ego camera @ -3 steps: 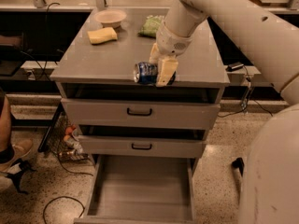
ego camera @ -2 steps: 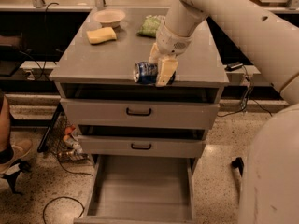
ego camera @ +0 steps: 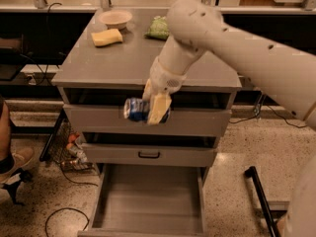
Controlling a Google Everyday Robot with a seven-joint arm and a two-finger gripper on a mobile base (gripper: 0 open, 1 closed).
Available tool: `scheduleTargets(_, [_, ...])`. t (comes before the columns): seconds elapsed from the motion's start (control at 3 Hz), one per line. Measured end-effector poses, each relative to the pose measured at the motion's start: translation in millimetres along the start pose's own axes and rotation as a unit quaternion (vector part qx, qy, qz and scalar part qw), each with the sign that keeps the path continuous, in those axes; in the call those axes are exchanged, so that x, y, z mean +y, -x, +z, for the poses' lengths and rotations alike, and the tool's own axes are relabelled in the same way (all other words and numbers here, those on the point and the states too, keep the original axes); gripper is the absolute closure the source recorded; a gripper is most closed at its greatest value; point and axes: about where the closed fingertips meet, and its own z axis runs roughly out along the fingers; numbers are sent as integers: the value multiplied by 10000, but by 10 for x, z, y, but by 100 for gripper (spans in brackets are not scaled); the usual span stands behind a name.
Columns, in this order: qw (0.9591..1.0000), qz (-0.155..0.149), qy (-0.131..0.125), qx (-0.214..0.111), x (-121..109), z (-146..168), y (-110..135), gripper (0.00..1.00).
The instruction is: Place pepsi can into bottom drawer
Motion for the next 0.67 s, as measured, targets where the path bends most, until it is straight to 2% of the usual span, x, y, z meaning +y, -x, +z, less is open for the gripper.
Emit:
scheduleTargets(0.33, [9979, 243, 384, -462, 348, 701, 258, 100])
scheduleTargets(0.67, [9978, 219, 444, -450, 415, 815, 271, 100])
